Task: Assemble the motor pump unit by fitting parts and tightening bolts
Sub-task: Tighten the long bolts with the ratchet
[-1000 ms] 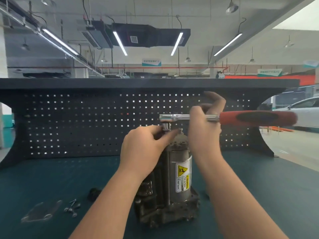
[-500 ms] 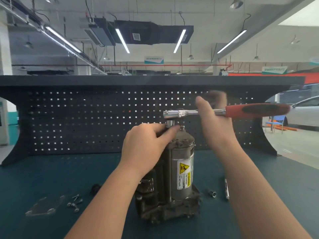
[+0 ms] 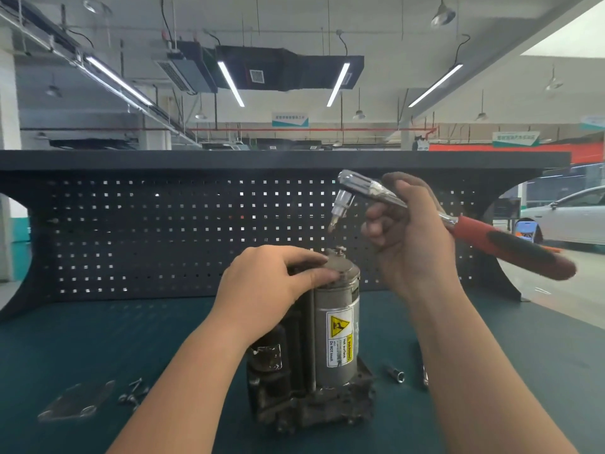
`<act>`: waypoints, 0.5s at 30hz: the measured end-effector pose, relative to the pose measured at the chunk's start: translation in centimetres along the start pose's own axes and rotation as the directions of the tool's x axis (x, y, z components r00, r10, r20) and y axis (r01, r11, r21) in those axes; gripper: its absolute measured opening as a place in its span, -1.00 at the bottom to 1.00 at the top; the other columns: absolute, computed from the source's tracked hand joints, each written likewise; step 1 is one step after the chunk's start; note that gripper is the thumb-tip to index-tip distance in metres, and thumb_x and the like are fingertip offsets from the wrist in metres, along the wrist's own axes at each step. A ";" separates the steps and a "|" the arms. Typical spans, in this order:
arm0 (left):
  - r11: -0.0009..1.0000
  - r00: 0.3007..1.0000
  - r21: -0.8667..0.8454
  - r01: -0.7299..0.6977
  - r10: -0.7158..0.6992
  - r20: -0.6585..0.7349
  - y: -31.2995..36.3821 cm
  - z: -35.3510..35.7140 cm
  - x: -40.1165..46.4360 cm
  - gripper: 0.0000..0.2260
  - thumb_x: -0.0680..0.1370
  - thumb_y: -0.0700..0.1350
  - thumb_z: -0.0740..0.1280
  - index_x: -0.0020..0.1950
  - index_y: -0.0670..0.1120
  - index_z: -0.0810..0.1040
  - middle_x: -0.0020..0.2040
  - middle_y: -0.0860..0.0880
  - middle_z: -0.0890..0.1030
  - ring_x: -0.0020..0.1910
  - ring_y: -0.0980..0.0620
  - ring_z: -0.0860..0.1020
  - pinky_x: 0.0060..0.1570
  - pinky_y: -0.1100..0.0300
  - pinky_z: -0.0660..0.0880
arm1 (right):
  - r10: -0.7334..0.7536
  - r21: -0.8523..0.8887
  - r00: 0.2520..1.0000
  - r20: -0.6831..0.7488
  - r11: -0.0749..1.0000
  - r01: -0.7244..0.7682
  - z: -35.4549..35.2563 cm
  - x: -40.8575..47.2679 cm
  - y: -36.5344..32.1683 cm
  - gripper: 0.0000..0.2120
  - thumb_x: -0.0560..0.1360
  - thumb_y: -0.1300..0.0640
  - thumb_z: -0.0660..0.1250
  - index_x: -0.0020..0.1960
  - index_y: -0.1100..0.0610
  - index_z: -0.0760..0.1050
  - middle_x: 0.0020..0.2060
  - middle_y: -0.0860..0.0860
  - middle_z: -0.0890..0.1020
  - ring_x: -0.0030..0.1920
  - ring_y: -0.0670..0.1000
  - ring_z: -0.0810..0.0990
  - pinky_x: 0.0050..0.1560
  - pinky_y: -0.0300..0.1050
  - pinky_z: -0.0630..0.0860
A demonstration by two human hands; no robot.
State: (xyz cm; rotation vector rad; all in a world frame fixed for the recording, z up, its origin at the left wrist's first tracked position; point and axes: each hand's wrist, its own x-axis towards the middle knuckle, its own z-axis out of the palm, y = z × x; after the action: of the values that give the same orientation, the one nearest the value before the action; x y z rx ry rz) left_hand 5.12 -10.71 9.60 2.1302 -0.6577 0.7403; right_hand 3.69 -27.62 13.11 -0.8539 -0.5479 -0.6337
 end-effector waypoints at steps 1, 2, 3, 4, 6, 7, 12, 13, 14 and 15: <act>1.000 1.000 -0.006 -0.003 0.003 0.019 -0.1 -0.1 0.0 -0.79 0.34 0.36 0.36 -0.06 0.42 0.60 -0.16 0.37 0.64 -0.09 0.31 0.59 -0.14 0.10 0.64 | 0.017 0.045 0.999 -0.031 0.999 -0.016 -0.2 0.2 0.1 -0.86 0.59 0.21 0.17 -0.09 0.10 0.48 -0.53 0.04 0.54 -0.58 -0.06 0.45 -0.54 -0.31 0.35; 1.000 0.999 -0.008 -0.007 0.007 0.038 -0.2 -0.3 0.0 -0.86 0.38 0.31 0.36 -0.08 0.44 0.59 -0.17 0.34 0.65 -0.09 0.28 0.60 -0.13 0.11 0.63 | 0.036 0.080 0.998 -0.055 0.996 -0.032 -0.4 0.3 0.3 -0.88 0.60 0.20 0.17 -0.08 0.11 0.45 -0.52 0.03 0.55 -0.57 -0.07 0.47 -0.54 -0.31 0.36; 1.000 0.998 -0.006 -0.013 0.013 0.053 -0.4 -0.4 0.2 -0.91 0.41 0.26 0.37 -0.11 0.45 0.59 -0.18 0.32 0.66 -0.10 0.28 0.60 -0.10 0.15 0.61 | 0.050 0.105 0.996 -0.070 0.994 -0.043 -0.6 0.4 0.7 -0.89 0.61 0.20 0.16 -0.07 0.12 0.43 -0.52 0.03 0.56 -0.56 -0.07 0.49 -0.53 -0.30 0.39; 1.000 0.998 0.004 -0.019 0.019 0.064 -0.6 -0.5 0.3 -0.92 0.44 0.21 0.38 -0.12 0.44 0.60 -0.19 0.32 0.66 -0.09 0.29 0.59 -0.06 0.20 0.57 | 0.058 0.119 0.995 -0.076 0.992 -0.049 -0.7 0.5 1.2 -0.89 0.61 0.20 0.17 -0.07 0.12 0.41 -0.50 0.04 0.57 -0.54 -0.06 0.51 -0.51 -0.29 0.43; 1.000 0.998 0.024 -0.018 0.017 0.069 -0.9 -0.8 0.5 -0.89 0.49 0.11 0.39 -0.09 0.38 0.62 -0.17 0.35 0.65 -0.07 0.36 0.56 0.00 0.28 0.49 | 0.067 0.123 0.996 -0.063 0.991 -0.059 -0.8 0.5 2.2 -0.89 0.62 0.19 0.18 -0.09 0.12 0.40 -0.47 0.06 0.59 -0.50 -0.04 0.55 -0.44 -0.24 0.50; 1.000 0.998 0.025 -0.010 0.008 0.067 -1.1 -1.0 0.6 -0.87 0.51 0.07 0.39 -0.07 0.34 0.63 -0.16 0.35 0.65 -0.06 0.36 0.56 0.03 0.27 0.49 | 0.076 0.118 0.996 -0.050 0.991 -0.069 -0.8 0.5 2.7 -0.88 0.63 0.18 0.18 -0.09 0.11 0.40 -0.45 0.07 0.60 -0.49 -0.03 0.56 -0.40 -0.22 0.53; 0.998 0.997 0.035 0.061 -0.062 0.038 -2.1 -1.2 0.7 -0.80 0.61 -0.09 0.26 -0.11 0.17 0.60 -0.16 0.04 0.68 -0.10 -0.02 0.62 0.00 -0.05 0.56 | 0.117 0.092 0.993 -0.010 0.989 -0.115 -0.4 0.1 4.7 -0.88 0.63 0.15 0.19 -0.08 0.12 0.40 -0.45 0.10 0.60 -0.50 0.00 0.54 -0.25 -0.09 0.53; 0.998 0.997 0.006 0.070 -0.070 0.027 -2.2 -1.1 0.7 -0.83 0.62 -0.01 0.23 -0.11 0.12 0.57 -0.15 -0.02 0.68 -0.10 -0.08 0.61 -0.02 -0.08 0.55 | 0.122 0.100 0.992 -0.011 0.988 -0.121 -0.3 0.0 4.9 -0.88 0.62 0.15 0.19 -0.08 0.13 0.40 -0.45 0.11 0.59 -0.50 0.01 0.53 -0.21 -0.06 0.52; 0.997 0.997 -0.028 0.072 -0.071 0.013 -2.2 -0.9 0.6 -0.79 0.60 0.13 0.20 -0.11 0.08 0.54 -0.16 -0.04 0.67 -0.13 -0.05 0.61 -0.08 -0.07 0.54 | 0.130 0.107 0.991 -0.015 0.986 -0.127 -0.3 0.0 5.0 -0.88 0.62 0.14 0.19 -0.08 0.14 0.40 -0.45 0.11 0.59 -0.50 0.01 0.52 -0.18 -0.04 0.51; 0.997 0.998 -0.048 0.064 -0.064 0.003 -2.1 -0.7 0.5 -0.66 0.54 0.29 0.16 -0.10 0.07 0.52 -0.20 0.01 0.65 -0.19 0.06 0.59 -0.16 0.01 0.52 | 0.138 0.112 0.990 -0.023 0.985 -0.135 -0.3 0.0 5.1 -0.88 0.62 0.14 0.19 -0.08 0.14 0.41 -0.46 0.11 0.58 -0.51 0.01 0.51 -0.19 -0.04 0.50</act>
State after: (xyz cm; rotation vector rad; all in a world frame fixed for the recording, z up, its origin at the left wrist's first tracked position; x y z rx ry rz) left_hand 6.70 -9.05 9.29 2.0980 -0.5994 0.6819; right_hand 7.34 -25.30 10.35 -0.7693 -0.4875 -0.4864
